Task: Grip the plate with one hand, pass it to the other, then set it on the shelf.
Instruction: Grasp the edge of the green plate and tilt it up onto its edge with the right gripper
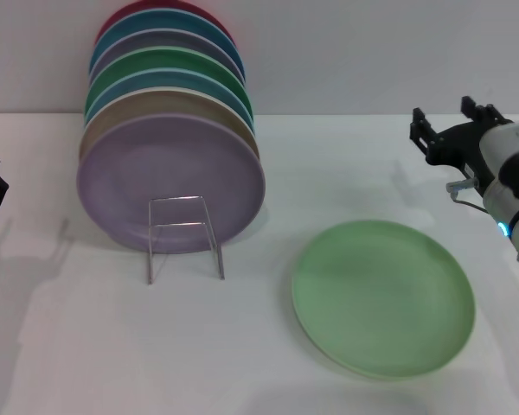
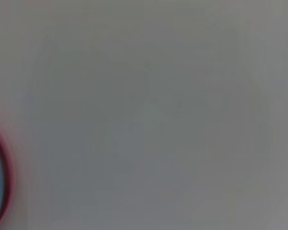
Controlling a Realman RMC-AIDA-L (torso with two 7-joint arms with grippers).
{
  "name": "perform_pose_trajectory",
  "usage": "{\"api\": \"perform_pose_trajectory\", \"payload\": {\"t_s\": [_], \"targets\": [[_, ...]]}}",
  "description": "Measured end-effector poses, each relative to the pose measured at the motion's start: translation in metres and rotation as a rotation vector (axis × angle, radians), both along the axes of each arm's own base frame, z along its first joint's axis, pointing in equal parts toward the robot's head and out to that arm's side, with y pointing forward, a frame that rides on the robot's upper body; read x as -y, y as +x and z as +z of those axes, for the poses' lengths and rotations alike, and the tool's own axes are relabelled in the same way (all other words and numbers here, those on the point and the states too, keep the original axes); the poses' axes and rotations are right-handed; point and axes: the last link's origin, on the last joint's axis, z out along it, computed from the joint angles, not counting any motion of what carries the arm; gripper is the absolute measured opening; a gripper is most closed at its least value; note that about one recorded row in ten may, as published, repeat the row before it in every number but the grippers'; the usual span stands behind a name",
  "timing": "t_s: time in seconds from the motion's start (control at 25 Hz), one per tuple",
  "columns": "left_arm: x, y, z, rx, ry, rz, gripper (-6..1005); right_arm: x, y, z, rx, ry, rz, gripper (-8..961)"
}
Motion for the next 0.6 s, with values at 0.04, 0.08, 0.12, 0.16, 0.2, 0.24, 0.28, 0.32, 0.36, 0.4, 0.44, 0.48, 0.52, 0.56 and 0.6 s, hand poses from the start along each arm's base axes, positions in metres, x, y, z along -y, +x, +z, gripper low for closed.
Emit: {"api": "perform_pose_trajectory", "payload": {"t_s": [0.04,0.08,0.12,0.16,0.2,0.24,0.28,0.32,0.36,0.4,0.44,0.48,0.52,0.56,0.6], "targets": [[0.0,0.0,0.0,-0.002,0.0,0.001,823,-0.001,-0.001,0.002,0.004,-0.038,-0.013,678],[0.0,0.0,0.0,-0.002,0.0,0.001,823,-0.002,-0.004,0.005,0.001,-0.069,-0.022,678],[0.0,-0.001,0.0,-0.003,0.0,0.001,823,-0.003,-0.005,0.007,0.0,-0.104,-0.031,678],[0.0,-0.001,0.001,-0.004,0.0,0.002,822,-0.004,-0.006,0.012,-0.007,-0.133,-0.038,678],[-0.001,-0.001,0.001,-0.004,0.004,0.004,822,-0.002,-0.008,0.013,-0.015,-0.177,-0.043,678],[-0.001,-0.001,0.001,-0.004,0.004,0.004,822,-0.002,-0.009,0.018,-0.032,-0.208,-0.048,678],[-0.001,-0.002,0.002,-0.003,0.011,0.01,822,-0.001,-0.011,0.021,-0.048,-0.246,-0.052,678],[-0.003,-0.003,0.004,0.0,0.02,0.022,822,0.0,-0.012,0.026,-0.068,-0.272,-0.057,678],[-0.003,-0.004,0.005,0.003,0.024,0.028,822,0.001,-0.013,0.032,-0.091,-0.297,-0.068,678],[-0.004,-0.005,0.006,0.006,0.028,0.034,821,0.001,-0.014,0.039,-0.118,-0.325,-0.081,678],[-0.004,-0.005,0.006,0.006,0.028,0.034,821,0.001,-0.013,0.045,-0.134,-0.351,-0.1,678],[-0.004,-0.006,0.006,0.01,0.031,0.038,821,0.001,-0.012,0.051,-0.148,-0.374,-0.121,678],[-0.004,-0.006,0.007,0.012,0.032,0.04,821,0.0,-0.011,0.058,-0.16,-0.401,-0.146,677],[-0.004,-0.006,0.007,0.012,0.032,0.04,821,-0.002,-0.01,0.064,-0.169,-0.419,-0.167,677],[-0.004,-0.006,0.007,0.012,0.032,0.04,821,-0.002,-0.009,0.069,-0.178,-0.445,-0.193,677]]}}
